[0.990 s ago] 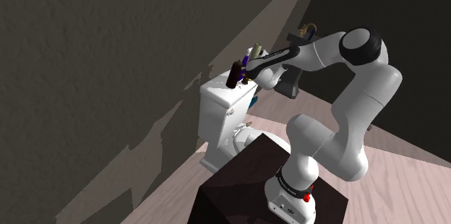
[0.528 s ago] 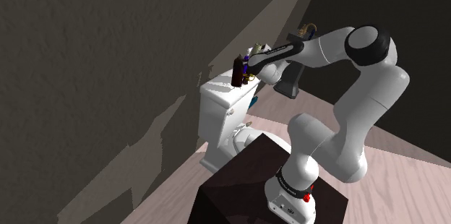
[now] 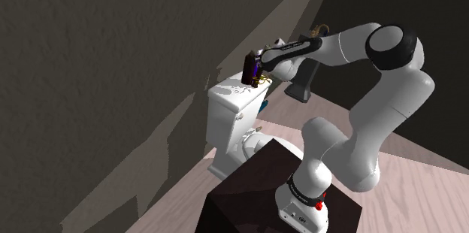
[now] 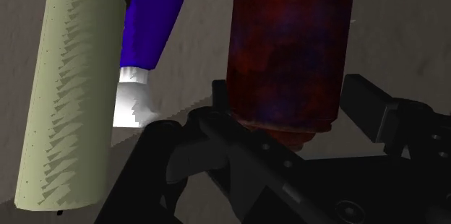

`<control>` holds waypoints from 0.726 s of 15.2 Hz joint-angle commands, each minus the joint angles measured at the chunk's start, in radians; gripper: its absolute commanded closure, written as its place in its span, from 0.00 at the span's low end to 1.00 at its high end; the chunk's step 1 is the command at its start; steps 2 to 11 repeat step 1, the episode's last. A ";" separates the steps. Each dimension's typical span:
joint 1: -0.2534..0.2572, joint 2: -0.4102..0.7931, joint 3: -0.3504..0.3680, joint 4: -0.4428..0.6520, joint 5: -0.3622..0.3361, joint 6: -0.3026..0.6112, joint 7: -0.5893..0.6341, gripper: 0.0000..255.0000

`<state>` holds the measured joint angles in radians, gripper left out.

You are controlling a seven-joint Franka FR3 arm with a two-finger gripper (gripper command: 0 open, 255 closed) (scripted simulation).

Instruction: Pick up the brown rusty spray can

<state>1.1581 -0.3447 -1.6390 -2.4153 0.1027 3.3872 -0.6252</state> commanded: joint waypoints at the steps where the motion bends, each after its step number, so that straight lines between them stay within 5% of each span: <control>1: -0.019 0.005 0.020 0.003 0.000 -0.009 0.005 1.00; 11: -0.019 0.005 0.020 0.003 0.000 -0.009 0.005 1.00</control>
